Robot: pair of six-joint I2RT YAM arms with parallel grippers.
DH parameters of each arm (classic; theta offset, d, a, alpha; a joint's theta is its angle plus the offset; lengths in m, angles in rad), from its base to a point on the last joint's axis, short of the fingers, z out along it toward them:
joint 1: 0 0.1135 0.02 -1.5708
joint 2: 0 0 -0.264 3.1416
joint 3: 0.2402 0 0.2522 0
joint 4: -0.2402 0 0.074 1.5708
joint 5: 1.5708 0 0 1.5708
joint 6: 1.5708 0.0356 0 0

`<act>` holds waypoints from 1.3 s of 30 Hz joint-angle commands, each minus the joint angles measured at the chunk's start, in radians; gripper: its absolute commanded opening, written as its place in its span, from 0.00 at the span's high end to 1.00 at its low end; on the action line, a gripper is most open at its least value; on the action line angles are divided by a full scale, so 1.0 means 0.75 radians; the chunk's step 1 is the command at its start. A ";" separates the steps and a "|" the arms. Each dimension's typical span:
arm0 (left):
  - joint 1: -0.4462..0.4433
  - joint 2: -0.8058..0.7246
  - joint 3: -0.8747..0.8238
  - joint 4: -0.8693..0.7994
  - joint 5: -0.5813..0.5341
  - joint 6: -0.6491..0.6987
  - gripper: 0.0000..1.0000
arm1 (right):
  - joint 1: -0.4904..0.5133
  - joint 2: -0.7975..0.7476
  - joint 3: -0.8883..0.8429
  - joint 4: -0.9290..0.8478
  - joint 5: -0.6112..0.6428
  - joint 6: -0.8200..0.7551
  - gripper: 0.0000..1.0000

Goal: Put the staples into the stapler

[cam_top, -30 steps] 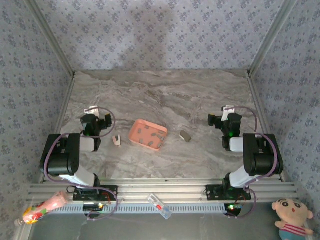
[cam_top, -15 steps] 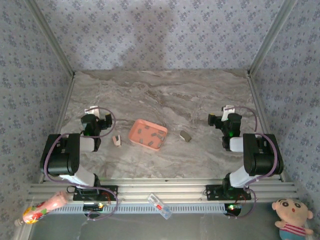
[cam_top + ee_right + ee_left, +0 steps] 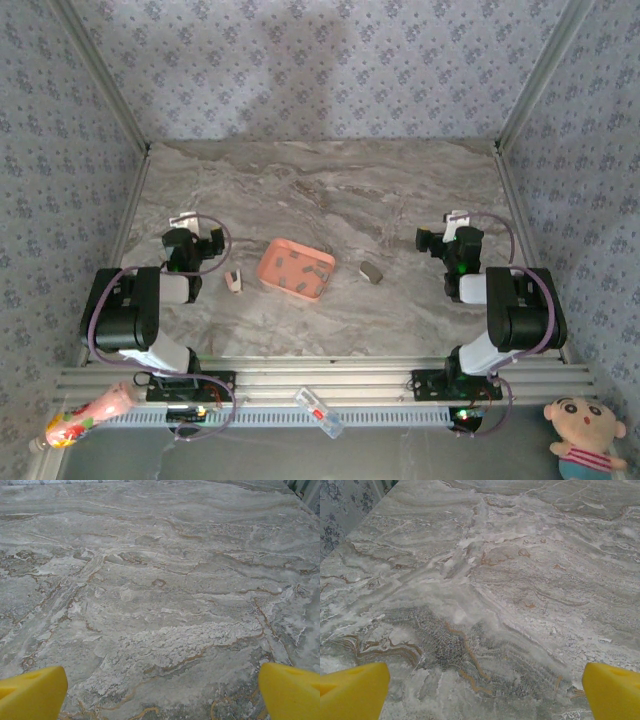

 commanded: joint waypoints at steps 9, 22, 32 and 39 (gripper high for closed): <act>0.009 -0.015 0.032 0.008 0.020 0.012 0.02 | 0.004 -0.004 0.008 0.023 0.018 -0.022 0.00; 0.051 -0.015 0.030 0.008 0.140 0.002 0.02 | 0.004 -0.005 0.008 0.024 0.018 -0.022 0.00; 0.063 -0.018 0.019 0.026 0.170 -0.003 0.02 | -0.002 -0.004 0.008 0.021 0.006 -0.016 0.00; 0.027 -0.275 0.245 -0.523 0.178 0.004 0.17 | 0.071 -0.275 0.173 -0.529 -0.077 -0.061 0.00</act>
